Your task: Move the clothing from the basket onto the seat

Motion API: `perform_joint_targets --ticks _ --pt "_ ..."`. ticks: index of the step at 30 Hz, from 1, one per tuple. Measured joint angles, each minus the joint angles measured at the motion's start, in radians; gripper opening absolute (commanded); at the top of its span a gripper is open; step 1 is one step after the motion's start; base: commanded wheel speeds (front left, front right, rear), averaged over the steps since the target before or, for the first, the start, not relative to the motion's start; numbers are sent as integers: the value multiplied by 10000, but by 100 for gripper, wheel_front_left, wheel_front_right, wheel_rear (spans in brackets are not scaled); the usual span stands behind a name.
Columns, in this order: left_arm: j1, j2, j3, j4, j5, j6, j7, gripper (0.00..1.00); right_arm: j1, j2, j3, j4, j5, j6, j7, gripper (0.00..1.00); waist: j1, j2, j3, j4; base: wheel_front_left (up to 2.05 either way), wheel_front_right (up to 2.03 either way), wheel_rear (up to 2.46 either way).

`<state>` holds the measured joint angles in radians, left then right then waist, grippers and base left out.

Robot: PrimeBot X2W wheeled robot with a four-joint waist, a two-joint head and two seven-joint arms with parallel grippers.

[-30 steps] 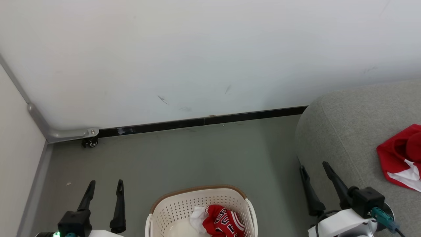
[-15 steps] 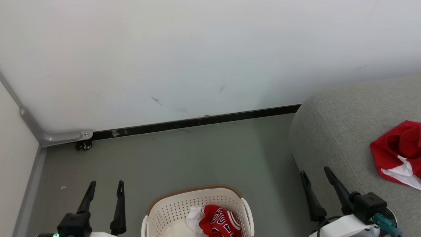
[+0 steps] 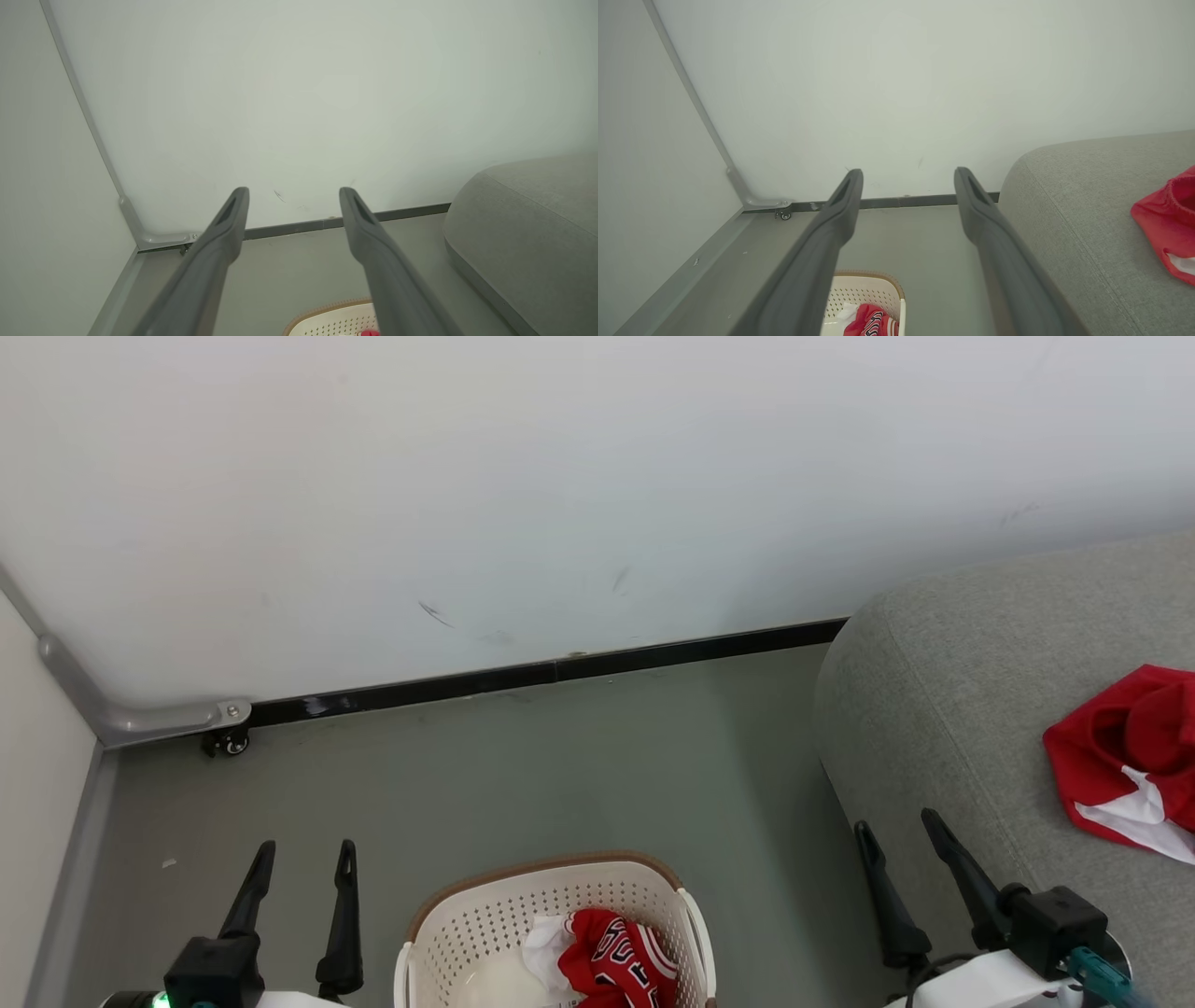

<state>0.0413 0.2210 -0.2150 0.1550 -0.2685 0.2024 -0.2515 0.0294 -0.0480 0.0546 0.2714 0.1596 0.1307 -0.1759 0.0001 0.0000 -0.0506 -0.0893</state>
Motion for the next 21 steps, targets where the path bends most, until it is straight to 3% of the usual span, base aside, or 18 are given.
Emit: perform_joint_targets --ticks 21 --pt "2 -19 123 -50 161 -146 0 100 222 8 -23 -573 182 0 102 100 0 0 288 76 0 0 0"
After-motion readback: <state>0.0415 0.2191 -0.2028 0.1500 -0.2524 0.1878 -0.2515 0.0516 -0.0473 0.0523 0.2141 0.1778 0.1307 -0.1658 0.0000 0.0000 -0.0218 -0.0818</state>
